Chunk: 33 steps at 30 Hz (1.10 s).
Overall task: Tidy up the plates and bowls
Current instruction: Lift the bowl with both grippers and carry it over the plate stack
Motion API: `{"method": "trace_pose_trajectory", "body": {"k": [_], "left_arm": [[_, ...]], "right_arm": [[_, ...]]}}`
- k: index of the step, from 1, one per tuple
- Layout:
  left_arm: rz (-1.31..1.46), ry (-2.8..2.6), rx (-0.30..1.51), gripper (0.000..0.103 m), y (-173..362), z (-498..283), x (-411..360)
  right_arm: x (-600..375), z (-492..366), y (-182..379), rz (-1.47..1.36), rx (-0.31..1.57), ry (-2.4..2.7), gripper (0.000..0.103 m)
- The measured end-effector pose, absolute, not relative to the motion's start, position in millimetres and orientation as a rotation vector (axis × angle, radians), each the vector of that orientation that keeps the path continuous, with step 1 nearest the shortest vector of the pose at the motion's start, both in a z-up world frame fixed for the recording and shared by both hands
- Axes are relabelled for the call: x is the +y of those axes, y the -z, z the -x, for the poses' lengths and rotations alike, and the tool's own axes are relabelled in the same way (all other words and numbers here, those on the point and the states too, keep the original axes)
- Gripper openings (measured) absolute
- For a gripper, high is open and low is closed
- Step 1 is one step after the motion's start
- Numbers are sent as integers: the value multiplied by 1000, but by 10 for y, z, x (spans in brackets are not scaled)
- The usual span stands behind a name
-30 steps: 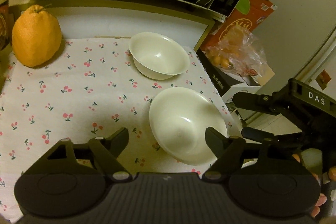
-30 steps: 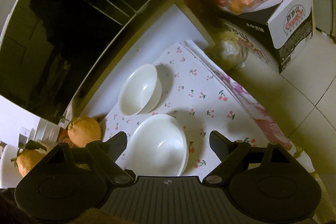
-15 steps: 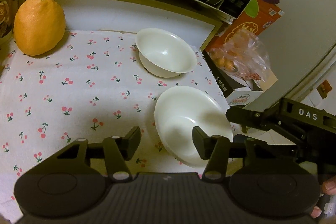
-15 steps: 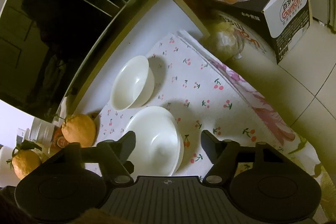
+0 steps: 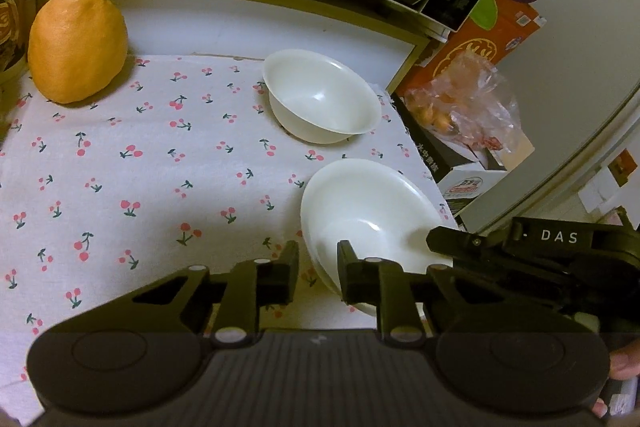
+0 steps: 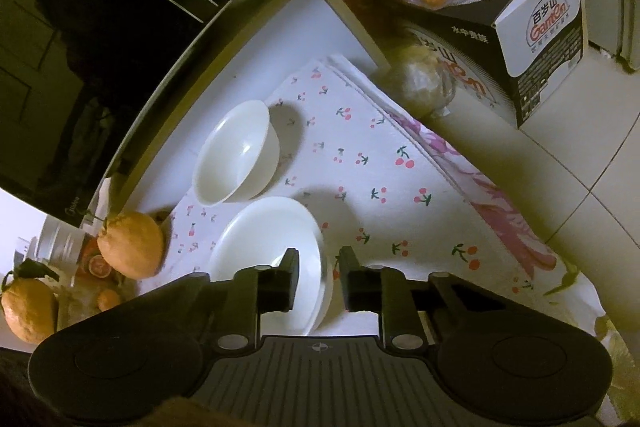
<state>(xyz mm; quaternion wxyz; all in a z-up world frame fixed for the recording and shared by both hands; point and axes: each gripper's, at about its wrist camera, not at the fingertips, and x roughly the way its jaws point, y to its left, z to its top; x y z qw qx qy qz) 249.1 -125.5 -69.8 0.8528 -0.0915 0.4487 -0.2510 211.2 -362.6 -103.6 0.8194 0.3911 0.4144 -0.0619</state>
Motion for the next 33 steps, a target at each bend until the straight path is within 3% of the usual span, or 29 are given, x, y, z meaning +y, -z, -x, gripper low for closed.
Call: {"method": "trace_pose_trajectory", "body": {"k": [6,33], "left_arm": [[187,538,935,14,678,-2464,-1259],[94,531,853,14,265,-2060,-1383]], "right_arm": [[-3616,-2107,1018,-827,875,116,12],[-3567,-1845,566,-748,839,106,13]]}}
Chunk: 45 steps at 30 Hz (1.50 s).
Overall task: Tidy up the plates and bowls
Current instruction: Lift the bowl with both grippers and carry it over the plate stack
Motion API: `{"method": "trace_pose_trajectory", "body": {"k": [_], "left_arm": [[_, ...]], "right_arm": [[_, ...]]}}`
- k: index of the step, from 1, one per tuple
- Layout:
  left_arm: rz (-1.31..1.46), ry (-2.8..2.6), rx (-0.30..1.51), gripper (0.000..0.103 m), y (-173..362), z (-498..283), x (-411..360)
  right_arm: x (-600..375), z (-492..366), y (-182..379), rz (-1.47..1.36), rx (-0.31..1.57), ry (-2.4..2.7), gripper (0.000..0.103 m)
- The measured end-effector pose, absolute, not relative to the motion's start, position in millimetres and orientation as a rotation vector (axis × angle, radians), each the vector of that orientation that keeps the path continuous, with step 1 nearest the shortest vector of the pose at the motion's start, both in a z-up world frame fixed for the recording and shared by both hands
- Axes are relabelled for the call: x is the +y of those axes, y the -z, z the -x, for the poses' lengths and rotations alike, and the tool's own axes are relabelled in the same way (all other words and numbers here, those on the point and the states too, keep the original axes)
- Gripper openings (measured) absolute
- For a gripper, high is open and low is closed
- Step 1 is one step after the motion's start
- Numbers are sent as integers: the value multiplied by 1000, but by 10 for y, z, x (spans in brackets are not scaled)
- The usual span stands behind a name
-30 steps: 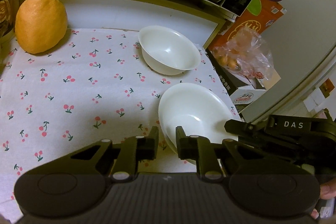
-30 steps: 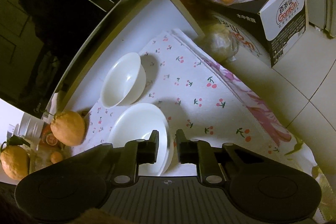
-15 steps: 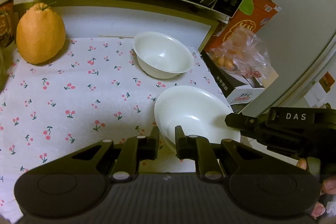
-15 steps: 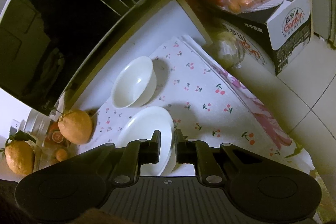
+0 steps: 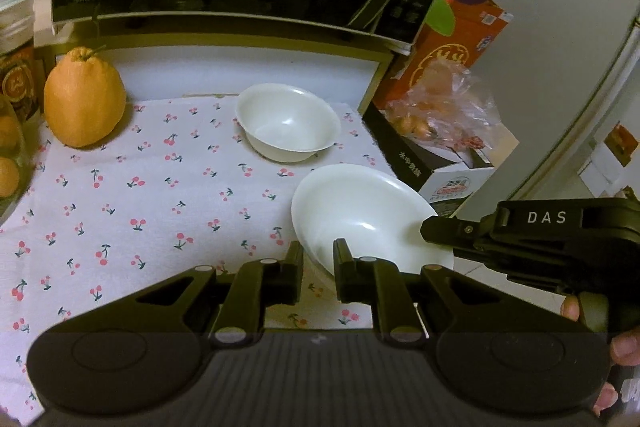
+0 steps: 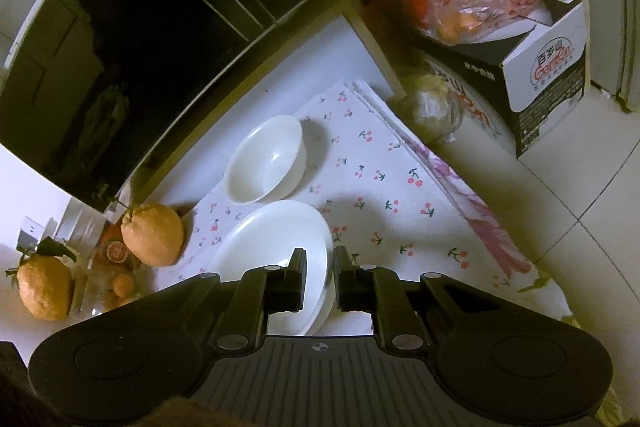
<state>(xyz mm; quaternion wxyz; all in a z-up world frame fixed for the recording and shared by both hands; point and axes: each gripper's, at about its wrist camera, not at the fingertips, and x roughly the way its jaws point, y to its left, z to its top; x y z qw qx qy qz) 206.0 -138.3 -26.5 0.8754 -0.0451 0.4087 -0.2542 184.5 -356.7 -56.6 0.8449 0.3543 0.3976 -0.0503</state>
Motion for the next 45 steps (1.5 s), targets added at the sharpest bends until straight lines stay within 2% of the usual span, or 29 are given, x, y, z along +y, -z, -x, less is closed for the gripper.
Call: {"method": "trace_pose_trajectory", "body": {"k": [18,45], "left_arm": [[-17,545,845,15,83,-1504,-1522],[-62,609,865,16,304,-1235,-1715]], "right_arm": [[-3640,-1343,224,-777,843,117,15],[-3791,-951,380,-790,901,204,16]]}}
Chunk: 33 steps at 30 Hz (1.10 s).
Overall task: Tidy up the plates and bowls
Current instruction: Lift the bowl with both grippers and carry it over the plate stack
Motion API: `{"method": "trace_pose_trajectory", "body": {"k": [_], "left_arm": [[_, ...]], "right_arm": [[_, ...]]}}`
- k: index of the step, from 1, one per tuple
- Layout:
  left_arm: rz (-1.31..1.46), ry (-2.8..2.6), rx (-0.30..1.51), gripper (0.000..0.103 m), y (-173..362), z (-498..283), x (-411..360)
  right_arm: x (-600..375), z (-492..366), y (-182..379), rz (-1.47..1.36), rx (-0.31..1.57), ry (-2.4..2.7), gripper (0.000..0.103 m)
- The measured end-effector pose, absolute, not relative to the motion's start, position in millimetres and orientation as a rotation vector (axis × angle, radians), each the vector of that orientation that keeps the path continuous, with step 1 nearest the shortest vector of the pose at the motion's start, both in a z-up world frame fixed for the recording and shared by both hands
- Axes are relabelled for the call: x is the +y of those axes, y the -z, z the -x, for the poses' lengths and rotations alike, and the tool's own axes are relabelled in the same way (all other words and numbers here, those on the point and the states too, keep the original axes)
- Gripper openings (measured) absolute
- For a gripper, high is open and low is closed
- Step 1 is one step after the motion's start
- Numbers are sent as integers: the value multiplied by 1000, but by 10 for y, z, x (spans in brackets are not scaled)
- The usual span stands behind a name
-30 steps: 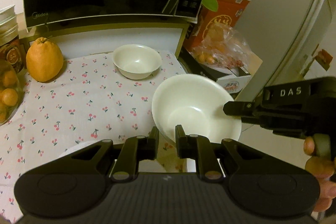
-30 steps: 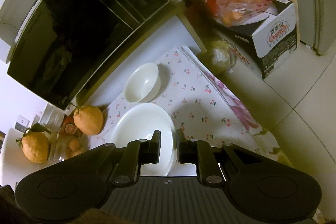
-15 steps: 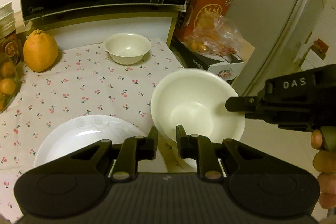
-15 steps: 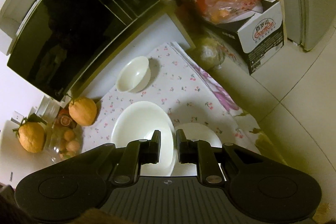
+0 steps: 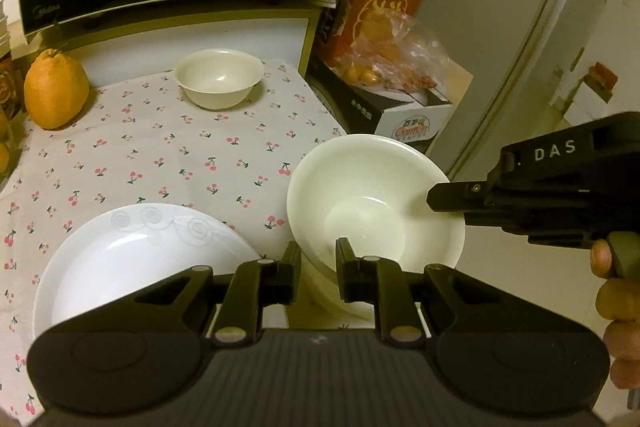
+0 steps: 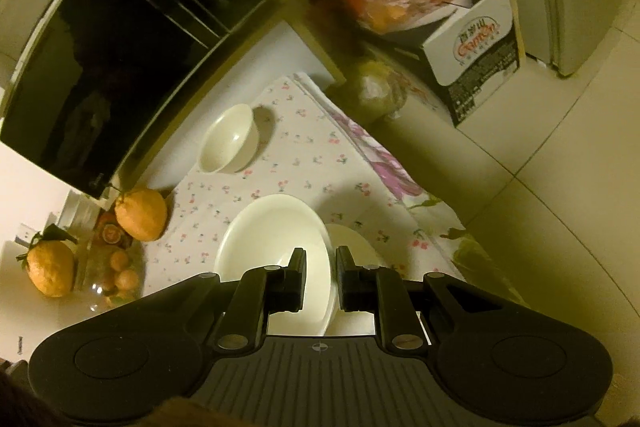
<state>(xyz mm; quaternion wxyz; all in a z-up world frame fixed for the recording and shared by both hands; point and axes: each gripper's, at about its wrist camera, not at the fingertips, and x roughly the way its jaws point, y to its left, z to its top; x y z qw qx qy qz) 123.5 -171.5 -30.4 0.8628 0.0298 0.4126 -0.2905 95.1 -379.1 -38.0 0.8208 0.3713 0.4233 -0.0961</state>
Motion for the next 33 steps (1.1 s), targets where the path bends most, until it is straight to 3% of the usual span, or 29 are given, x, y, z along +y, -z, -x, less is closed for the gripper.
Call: {"method": "trace_pose_trajectory", "body": {"k": [33], "left_arm": [[-182,597,900,22,490,-1205,-1864]], "right_arm": [[-3587,-1047,444,-537,978,229,19]]}}
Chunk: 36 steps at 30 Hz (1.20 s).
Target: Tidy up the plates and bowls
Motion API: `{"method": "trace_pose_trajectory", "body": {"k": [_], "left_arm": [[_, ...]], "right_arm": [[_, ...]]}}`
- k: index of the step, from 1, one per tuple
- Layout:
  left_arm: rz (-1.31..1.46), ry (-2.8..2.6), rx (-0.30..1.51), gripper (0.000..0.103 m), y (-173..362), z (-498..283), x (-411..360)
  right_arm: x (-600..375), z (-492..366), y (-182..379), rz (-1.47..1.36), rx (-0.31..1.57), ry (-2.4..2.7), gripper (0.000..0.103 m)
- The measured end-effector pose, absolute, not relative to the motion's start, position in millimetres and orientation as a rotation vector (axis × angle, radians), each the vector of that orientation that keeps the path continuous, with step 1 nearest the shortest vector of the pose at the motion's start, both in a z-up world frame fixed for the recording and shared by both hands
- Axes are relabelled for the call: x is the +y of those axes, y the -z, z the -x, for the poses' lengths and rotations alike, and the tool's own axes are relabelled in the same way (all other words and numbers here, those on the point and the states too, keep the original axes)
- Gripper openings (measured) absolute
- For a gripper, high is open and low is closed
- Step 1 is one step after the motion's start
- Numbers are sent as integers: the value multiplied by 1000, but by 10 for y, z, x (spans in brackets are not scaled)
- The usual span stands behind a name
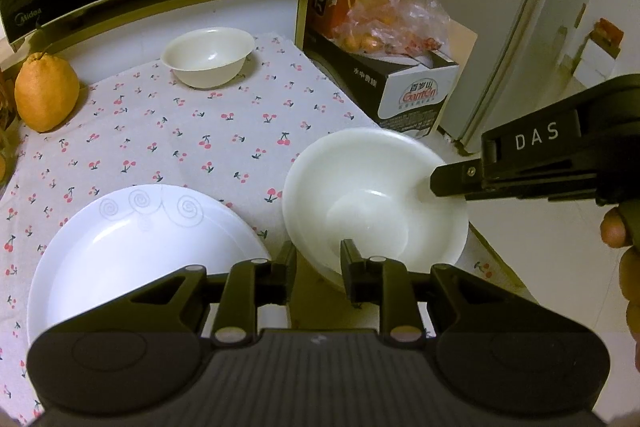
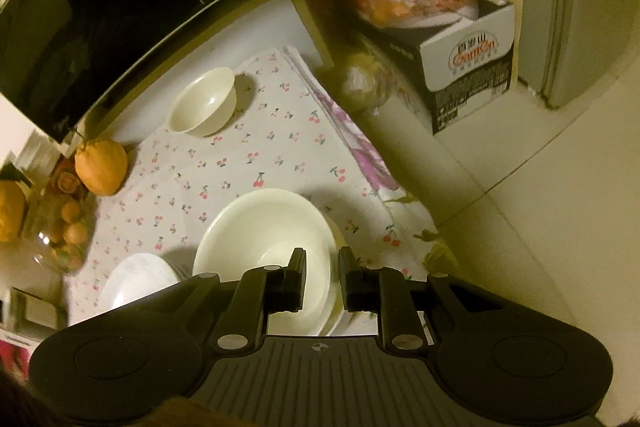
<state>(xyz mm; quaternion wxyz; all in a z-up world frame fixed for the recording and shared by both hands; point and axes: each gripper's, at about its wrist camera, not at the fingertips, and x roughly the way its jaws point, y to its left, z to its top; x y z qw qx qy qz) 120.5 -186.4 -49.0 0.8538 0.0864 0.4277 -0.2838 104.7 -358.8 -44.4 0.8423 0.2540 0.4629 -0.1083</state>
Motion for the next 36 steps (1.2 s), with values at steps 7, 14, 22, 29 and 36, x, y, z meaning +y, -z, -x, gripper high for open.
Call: {"method": "trace_pose_trajectory", "body": {"k": [7,14,22,29,36], "left_arm": [[-193,597,897,22,500,-1207,-1887],[-184,599,886,27,479,-1208,-1888],[-191,617,848,51,407,-1157,-1891],[-191,609,828,64,355,-1152,-1867],[-182,607,825,80,324,-1158,-1831]], "right_arm": [[-3575,-1058,445,-512,983,220,19],[-3592,-1049,449,-524,982,226,19],[-3641,-1035,437,-573,973,217,29],[-3646,-1035,413,-584,961,206,34],[-3672,-1028,367,-602,934,201,59]]}}
